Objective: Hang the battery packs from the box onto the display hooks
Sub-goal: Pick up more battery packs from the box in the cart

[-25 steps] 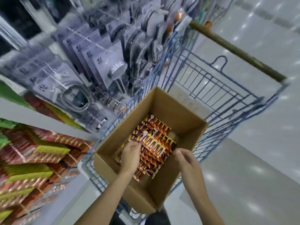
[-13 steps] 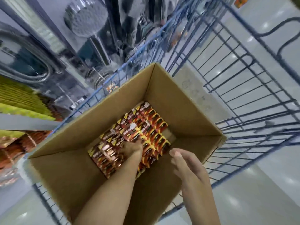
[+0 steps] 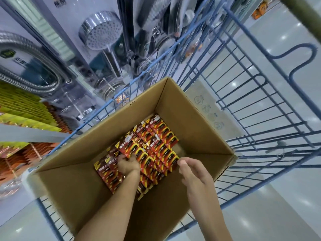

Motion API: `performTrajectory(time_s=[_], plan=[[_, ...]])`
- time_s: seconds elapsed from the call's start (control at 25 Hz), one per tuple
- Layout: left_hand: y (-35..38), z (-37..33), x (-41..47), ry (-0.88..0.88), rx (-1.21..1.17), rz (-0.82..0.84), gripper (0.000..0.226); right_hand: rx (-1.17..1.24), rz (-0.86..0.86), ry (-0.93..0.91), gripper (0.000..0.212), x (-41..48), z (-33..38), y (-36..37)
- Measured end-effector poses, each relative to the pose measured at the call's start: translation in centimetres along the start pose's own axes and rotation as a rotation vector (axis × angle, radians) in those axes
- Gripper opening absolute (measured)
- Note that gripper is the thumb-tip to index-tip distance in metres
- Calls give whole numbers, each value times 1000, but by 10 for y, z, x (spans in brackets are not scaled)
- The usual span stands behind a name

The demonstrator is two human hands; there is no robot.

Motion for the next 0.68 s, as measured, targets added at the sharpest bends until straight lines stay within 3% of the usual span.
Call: performTrajectory(time_s=[0.16, 0.28, 0.52, 0.68], plan=[[-45, -7, -38, 227, 125, 4, 27, -233, 24, -37, 17, 52, 6, 10], [-101, -5, -70, 285, 101, 96, 24, -482, 41, 81, 5, 130, -16, 31], [-213, -21, -103, 310, -11, 311, 20, -799, 106, 298, 34, 204, -89, 62], [-229, -23, -89, 297, -69, 414, 22, -683, 83, 373, 57, 216, -104, 63]])
Point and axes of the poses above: each hand's wrist, its own x-axis towards the middle knuckle, its own y-axis out of the palm, z = x × y, the point moved 1 cm from there along x, towards the middle knuckle, and after that the axes turned 15 degrees about x, right-handed, at the moved point
